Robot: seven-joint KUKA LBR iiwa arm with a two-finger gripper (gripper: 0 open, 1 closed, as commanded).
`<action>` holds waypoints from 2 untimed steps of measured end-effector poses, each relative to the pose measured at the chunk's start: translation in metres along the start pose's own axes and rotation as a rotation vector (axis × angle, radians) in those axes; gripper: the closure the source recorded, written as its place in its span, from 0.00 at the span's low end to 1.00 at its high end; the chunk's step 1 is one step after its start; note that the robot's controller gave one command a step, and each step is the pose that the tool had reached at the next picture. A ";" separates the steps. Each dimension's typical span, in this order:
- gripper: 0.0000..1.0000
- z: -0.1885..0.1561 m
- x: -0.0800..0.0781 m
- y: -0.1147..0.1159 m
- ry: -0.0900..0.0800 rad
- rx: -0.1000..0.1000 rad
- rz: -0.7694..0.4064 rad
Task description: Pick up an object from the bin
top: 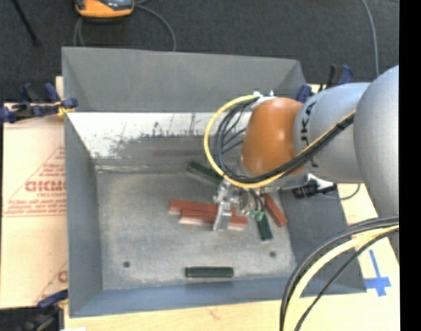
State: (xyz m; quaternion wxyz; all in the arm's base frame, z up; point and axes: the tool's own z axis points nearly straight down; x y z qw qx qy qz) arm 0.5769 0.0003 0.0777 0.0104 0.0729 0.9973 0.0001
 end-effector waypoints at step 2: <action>1.00 -0.003 0.001 0.000 0.011 0.001 0.001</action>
Offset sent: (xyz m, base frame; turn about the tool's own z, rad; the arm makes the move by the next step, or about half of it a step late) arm 0.0001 0.0000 0.0138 0.0000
